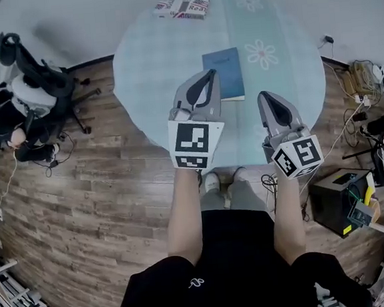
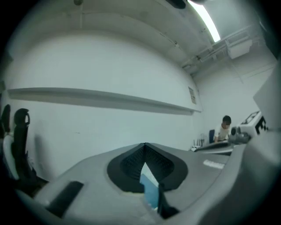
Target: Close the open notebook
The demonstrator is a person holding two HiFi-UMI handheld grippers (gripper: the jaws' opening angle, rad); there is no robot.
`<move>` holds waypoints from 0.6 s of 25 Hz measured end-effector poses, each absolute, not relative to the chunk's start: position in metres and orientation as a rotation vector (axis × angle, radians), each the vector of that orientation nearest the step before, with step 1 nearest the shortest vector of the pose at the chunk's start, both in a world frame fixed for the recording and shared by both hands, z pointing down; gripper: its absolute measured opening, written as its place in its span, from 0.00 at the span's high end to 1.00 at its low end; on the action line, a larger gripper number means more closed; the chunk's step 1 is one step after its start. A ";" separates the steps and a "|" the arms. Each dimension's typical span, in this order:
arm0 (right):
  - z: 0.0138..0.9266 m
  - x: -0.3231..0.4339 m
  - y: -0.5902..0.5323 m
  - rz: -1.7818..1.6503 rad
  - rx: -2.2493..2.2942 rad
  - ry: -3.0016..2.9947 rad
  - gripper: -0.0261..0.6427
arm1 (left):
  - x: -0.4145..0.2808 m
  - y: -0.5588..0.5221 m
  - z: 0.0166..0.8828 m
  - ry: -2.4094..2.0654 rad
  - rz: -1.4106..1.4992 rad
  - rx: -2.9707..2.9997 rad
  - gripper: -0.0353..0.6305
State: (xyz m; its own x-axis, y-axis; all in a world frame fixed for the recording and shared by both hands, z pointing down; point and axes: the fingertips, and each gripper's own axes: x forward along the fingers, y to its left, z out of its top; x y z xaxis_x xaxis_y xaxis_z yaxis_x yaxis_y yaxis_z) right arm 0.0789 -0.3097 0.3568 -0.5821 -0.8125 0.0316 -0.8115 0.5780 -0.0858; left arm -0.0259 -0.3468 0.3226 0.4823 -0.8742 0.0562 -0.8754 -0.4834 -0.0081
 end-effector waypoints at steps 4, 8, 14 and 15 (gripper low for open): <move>0.318 0.046 -0.313 -0.110 -1.309 2.735 0.94 | -0.083 -0.323 0.259 -1.654 -0.278 2.583 0.94; 0.290 0.030 -0.315 -0.135 -1.249 2.681 0.94 | -0.116 -0.303 0.245 -1.786 -0.299 2.531 0.94; 0.281 0.019 -0.315 -0.099 -1.275 2.732 0.94 | -0.129 -0.301 0.267 -1.852 -0.254 2.415 0.94; 0.281 0.019 -0.314 -0.100 -1.281 2.736 0.94 | -0.128 -0.301 0.268 -1.861 -0.250 2.410 0.94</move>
State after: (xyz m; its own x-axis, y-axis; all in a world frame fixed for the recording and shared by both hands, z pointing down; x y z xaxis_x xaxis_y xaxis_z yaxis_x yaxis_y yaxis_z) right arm 0.0194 -0.3136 0.2814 -0.6350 -0.7684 -0.0795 -0.7606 0.6399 -0.1098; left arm -0.1279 -0.3007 0.2679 0.2459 -0.9663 -0.0764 -0.9522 -0.2555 0.1676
